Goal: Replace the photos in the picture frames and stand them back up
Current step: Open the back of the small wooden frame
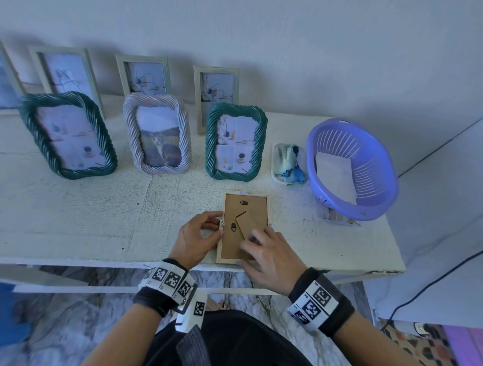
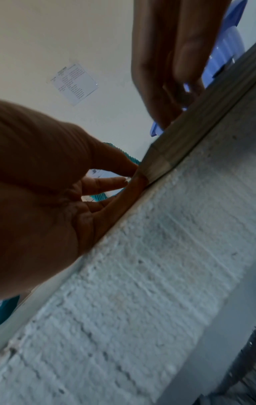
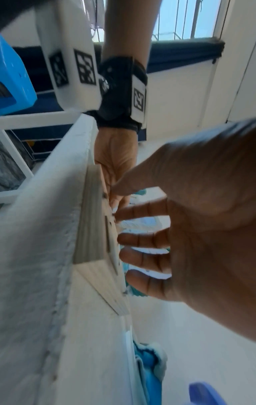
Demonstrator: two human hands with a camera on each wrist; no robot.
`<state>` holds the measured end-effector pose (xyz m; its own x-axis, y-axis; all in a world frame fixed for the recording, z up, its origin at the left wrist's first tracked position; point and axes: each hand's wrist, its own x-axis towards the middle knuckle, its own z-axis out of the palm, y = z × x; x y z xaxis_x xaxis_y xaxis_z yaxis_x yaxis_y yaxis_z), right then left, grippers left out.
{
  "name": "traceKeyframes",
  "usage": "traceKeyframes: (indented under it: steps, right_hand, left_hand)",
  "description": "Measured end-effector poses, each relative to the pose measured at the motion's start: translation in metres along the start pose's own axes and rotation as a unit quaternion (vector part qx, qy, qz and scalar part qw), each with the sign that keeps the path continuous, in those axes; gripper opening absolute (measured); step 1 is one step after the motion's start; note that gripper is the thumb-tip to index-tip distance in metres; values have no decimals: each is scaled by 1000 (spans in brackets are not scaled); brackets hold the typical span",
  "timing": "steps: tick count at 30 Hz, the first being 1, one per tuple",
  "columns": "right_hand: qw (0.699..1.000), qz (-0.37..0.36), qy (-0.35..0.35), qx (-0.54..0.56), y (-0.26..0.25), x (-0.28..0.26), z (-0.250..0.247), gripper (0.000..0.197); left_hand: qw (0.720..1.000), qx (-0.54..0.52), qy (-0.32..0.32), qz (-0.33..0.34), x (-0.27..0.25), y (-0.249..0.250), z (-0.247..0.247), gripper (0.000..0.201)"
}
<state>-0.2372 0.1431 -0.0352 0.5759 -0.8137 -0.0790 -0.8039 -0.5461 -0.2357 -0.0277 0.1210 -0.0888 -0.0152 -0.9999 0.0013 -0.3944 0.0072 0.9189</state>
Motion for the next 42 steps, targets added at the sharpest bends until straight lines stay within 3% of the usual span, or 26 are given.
traceKeyframes:
  steps: [6,13,20,28,33,42]
  right_hand:
    - [988,125,5,-88,-4,21,-8,34]
    - [991,136,10,-1,-13,38,-9,27]
    - [984,163,54,-41,-19,40,-21,14]
    - [969,240,37,42,35,-2,-41,32]
    - [953,286,61,75,65,-25,-37,35]
    - [965,248,35,76,67,-24,-11,38]
  left_hand:
    - [1000,1,11,3,0,0,1,32]
    - [1000,4,12,1,-1,0,0,32]
    - [1000,-2,13,1,-4,0,-1,34]
    - [1000,-17,8,-4,-4,-2,-2,34]
    - [1000,-24,4,-7,-4,-2,-3,34]
    - [1000,-27,2,-16,-5,0,-3,33]
